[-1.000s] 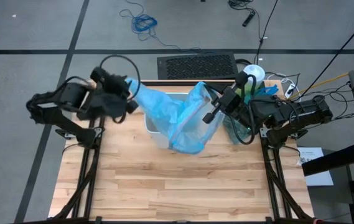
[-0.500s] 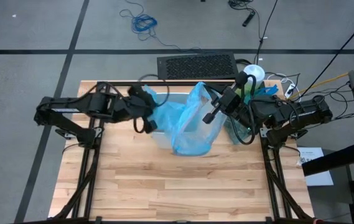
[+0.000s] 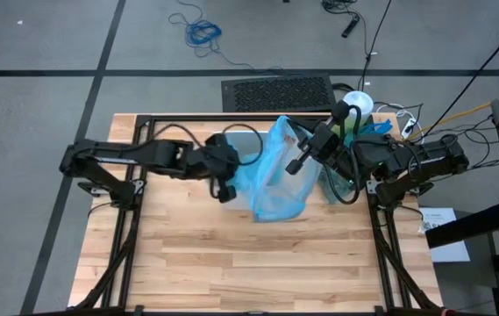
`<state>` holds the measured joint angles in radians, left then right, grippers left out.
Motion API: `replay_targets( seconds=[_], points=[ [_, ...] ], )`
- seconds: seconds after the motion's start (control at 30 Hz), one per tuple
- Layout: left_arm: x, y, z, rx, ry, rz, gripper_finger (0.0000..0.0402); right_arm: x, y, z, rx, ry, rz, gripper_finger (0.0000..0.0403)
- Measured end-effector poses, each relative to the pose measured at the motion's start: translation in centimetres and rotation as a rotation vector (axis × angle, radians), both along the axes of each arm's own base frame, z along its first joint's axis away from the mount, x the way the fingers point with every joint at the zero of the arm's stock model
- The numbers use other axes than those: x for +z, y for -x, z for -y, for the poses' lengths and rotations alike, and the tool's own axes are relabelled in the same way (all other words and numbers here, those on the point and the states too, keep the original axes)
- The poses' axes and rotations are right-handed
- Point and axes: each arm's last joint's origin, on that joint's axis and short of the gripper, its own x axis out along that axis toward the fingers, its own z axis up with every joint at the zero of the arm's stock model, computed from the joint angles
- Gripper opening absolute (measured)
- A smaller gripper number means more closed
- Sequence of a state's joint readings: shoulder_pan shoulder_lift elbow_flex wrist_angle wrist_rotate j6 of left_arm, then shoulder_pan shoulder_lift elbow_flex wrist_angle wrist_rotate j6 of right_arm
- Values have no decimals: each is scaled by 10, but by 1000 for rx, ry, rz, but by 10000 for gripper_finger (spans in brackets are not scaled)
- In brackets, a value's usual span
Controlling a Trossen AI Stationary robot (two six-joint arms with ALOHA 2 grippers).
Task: Place trash/remove bag and relplace
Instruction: Put the new blue trash bag inside the white trash bin
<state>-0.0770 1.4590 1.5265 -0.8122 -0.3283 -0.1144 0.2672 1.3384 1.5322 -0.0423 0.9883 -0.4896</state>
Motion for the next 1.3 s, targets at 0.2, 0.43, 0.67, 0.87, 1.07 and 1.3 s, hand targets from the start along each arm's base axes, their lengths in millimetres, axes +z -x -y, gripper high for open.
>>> replay_targets(
  seconds=[0.2,0.43,0.67,0.87,1.07,1.3],
  points=[
    [-23,-19,-8,10,-16,-101,0,-1,0,0,1,-1,-7,0],
    [-38,-30,-8,-55,33,-173,0,-3,-1,2,15,-12,-11,0],
    [-51,-33,-4,-95,27,-242,11,-12,-10,21,68,-82,-20,0],
    [-18,-16,0,-123,23,-141,47,-11,-12,32,72,-84,-12,0],
    [7,2,-9,-87,-20,-62,56,-11,-12,40,52,-84,-5,0],
    [14,10,-30,-7,-66,-48,56,-11,-13,53,44,-78,-11,0]
  ],
)
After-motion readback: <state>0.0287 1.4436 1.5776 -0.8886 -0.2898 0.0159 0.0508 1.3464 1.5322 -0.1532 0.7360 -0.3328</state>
